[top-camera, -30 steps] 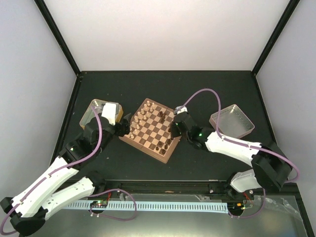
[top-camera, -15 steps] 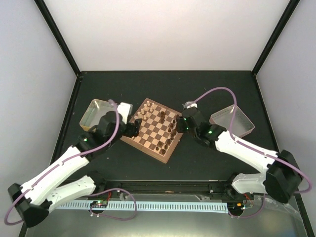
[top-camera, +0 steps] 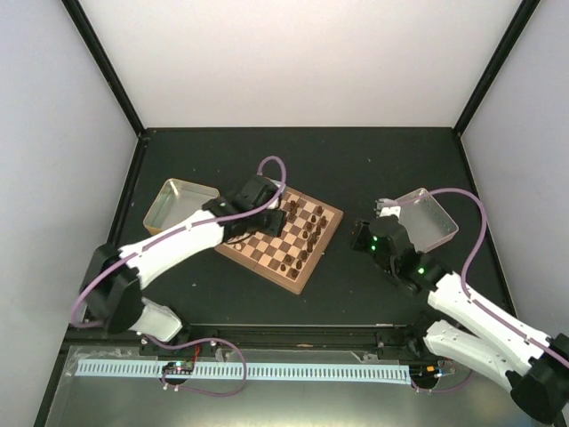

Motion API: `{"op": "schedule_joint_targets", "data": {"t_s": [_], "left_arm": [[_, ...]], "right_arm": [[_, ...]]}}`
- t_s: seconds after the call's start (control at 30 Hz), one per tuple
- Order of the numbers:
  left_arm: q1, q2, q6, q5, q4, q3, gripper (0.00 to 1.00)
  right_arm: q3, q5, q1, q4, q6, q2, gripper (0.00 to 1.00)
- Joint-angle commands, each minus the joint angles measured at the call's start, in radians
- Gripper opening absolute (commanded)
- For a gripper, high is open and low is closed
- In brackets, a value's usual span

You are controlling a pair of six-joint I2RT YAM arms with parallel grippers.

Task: Set up the chess pieces on the board
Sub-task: Pick up the chess piece from the chessboard.

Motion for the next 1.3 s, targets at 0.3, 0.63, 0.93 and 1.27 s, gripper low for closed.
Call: {"op": "schedule_joint_targets", "data": {"t_s": [0.3,0.63,0.93,1.27], "left_arm": [[0.012,0.414,0.0,-0.01,-0.11,0.33,0.42],[0.025,0.512,0.01,0.006,-0.112,0.409,0.43],[0.05,0.552,0.019,0.026,-0.115,0.433,0.43],[0.074,0.602,0.042,0.117,-0.116,0.472,0.46]], "right_arm": [[-0.093,0.05,-0.011,-0.053,0.04,-0.184,0.38],[-0.13,0.005,-0.012,-0.041,0.026,-0.207,0.38],[-0.137,-0.004,-0.013,-0.037,0.021,-0.215,0.39],[-0.131,-0.011,-0.014,-0.029,0.018,-0.196,0.4]]}}
